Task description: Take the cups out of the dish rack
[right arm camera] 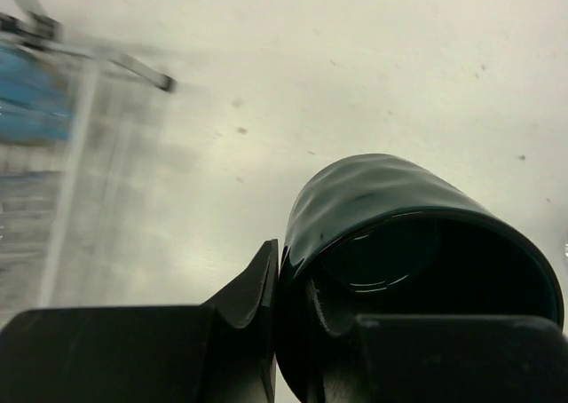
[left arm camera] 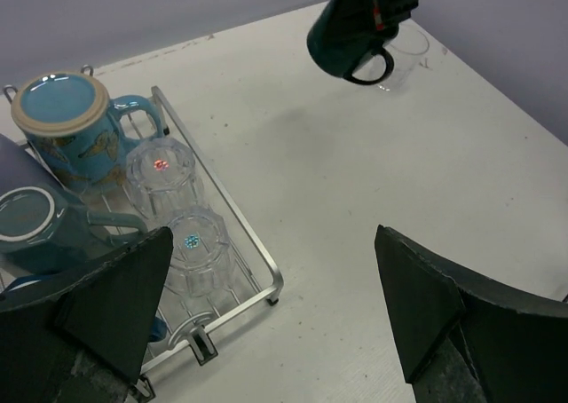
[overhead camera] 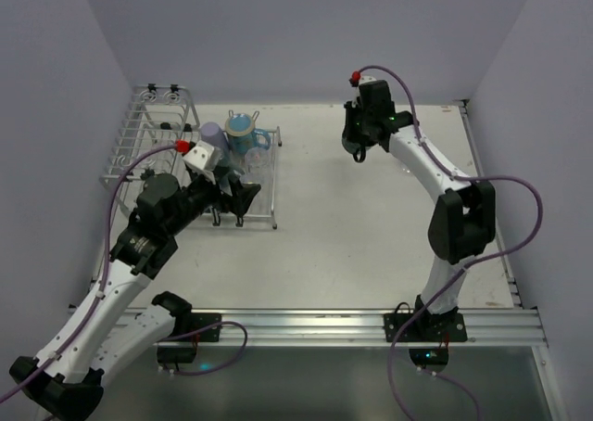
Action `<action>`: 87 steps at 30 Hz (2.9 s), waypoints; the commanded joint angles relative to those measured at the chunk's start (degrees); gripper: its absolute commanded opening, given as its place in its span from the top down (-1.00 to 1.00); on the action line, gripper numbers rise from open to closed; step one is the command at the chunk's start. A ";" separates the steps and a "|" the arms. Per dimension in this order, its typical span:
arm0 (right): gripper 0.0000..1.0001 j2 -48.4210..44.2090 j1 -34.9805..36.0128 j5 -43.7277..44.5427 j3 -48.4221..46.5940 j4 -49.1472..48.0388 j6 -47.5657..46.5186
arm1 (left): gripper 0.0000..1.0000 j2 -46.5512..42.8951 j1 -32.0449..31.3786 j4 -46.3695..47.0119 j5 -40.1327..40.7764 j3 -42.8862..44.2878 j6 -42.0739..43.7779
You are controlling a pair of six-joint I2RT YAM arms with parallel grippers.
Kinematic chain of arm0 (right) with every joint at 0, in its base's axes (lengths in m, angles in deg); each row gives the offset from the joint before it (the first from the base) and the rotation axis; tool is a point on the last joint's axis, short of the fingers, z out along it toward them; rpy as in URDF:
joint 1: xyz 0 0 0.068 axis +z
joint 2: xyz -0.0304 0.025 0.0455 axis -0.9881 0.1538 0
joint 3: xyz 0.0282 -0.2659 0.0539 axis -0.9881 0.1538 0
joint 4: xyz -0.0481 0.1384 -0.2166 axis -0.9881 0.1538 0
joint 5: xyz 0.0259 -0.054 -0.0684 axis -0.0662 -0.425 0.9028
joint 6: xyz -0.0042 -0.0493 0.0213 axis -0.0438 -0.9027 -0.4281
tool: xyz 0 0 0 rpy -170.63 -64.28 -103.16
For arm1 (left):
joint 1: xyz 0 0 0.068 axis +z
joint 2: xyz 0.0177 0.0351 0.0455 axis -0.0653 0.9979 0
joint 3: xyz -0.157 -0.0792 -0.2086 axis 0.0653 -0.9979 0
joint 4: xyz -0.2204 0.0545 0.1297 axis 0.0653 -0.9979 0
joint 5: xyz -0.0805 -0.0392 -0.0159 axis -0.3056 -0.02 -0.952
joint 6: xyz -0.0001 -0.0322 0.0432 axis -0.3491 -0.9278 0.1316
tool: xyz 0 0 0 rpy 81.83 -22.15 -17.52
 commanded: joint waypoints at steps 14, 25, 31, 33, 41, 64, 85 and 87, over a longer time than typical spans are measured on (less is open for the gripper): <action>1.00 15.29 -4.94 7.34 -7.82 5.84 -9.23 | -1.00 1.45 0.20 1.00 7.16 -3.34 1.78; 0.97 21.45 -5.73 7.87 -12.57 5.84 -9.41 | -1.00 6.10 0.20 -1.90 10.06 -1.06 0.99; 0.65 20.40 -6.08 7.34 -9.59 5.84 -7.91 | -1.00 10.06 0.20 -5.75 13.13 2.19 -0.77; 0.39 19.69 -6.17 7.87 -8.97 5.84 -7.30 | -1.00 10.85 0.20 -7.43 14.27 2.81 -1.64; -0.64 11.18 -6.08 4.18 -5.63 4.00 -4.58 | -1.00 16.03 -1.12 -8.84 16.73 4.83 -6.39; -0.75 -28.30 -3.97 -17.88 30.23 -23.95 12.30 | -0.86 33.87 -5.87 -2.43 31.07 9.06 -9.38; -0.72 -33.65 -1.33 -22.36 31.29 -25.80 15.38 | 0.31 36.09 -5.87 1.35 33.44 7.39 -9.21; -0.72 -34.45 -0.72 -23.24 31.81 -27.98 16.95 | 0.44 33.11 -5.87 0.83 32.83 7.47 -9.12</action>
